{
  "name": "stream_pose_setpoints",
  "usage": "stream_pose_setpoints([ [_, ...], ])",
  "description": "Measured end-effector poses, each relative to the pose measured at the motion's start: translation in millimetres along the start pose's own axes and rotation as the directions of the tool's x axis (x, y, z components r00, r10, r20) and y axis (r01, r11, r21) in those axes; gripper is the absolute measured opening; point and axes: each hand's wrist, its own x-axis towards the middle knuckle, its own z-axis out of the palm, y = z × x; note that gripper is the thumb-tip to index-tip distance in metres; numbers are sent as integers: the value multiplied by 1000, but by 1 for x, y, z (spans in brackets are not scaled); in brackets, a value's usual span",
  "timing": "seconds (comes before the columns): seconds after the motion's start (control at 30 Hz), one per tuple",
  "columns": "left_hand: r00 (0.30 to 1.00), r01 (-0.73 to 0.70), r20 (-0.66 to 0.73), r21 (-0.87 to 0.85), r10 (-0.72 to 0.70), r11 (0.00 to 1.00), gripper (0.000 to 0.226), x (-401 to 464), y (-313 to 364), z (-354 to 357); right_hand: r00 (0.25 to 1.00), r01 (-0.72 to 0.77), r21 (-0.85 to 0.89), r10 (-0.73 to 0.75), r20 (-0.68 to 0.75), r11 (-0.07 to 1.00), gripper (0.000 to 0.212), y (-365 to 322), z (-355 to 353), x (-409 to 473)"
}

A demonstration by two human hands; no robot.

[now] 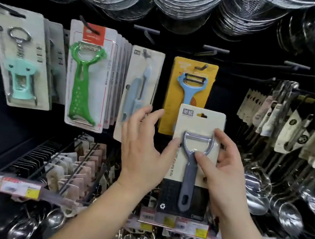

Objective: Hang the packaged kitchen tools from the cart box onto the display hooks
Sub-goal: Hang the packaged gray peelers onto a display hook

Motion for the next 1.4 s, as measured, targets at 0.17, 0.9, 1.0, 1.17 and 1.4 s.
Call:
stream_pose_setpoints([
  [0.17,858,320,485,-247,-169,915,78,-12,28,26,995,90,-17,-91,-43,996,57,-18,-25,7],
  [0.9,896,339,427,-476,-124,812,68,0,100,82,967,255,-121,-251,47,959,60,-62,-94,62],
  [1.0,886,371,438,-467,-154,802,61,-2,97,81,977,211,-127,-206,51,969,65,-56,-95,71],
  [1.17,812,487,522,-356,-263,798,55,-16,74,93,979,194,-243,-203,-13,950,60,-41,-85,102],
  [1.4,798,528,479,-266,-365,807,41,-4,36,155,988,141,-473,-156,7,870,77,-13,-73,124],
])
